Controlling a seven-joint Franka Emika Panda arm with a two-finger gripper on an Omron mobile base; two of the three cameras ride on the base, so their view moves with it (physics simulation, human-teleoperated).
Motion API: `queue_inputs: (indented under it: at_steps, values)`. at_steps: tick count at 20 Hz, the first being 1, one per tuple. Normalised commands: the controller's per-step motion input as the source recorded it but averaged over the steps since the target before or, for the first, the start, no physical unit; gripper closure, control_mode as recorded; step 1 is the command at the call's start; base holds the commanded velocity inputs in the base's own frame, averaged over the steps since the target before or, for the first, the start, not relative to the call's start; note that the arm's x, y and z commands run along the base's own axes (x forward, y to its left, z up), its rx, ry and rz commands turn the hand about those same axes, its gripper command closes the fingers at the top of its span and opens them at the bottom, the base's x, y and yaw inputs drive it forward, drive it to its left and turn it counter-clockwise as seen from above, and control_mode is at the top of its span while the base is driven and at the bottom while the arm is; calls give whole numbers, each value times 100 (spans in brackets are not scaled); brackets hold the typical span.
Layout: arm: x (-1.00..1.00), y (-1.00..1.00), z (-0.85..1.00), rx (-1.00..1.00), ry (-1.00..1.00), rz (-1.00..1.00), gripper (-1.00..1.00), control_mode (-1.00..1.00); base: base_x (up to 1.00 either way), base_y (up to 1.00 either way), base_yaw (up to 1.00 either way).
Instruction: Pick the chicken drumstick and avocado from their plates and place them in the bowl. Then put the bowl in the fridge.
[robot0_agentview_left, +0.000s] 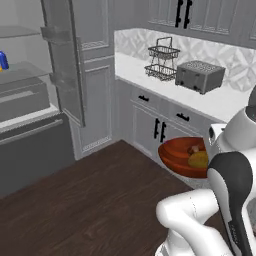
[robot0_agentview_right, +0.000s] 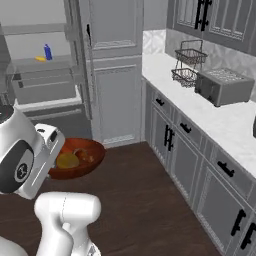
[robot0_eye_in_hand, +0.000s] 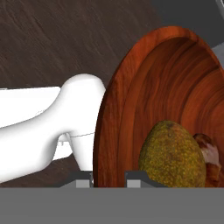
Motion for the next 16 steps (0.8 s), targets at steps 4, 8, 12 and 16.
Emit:
queue_inputs:
  at_steps: [4,8,12,16]
  values:
    - [0,0,0,0,0,0,100,100,100,-17,67]
    - [0,0,0,0,0,0,100,100,100,-12,66]
    - [0,0,0,0,0,0,100,100,100,22,31]
    - [0,0,0,0,0,0,100,100,100,100,0]
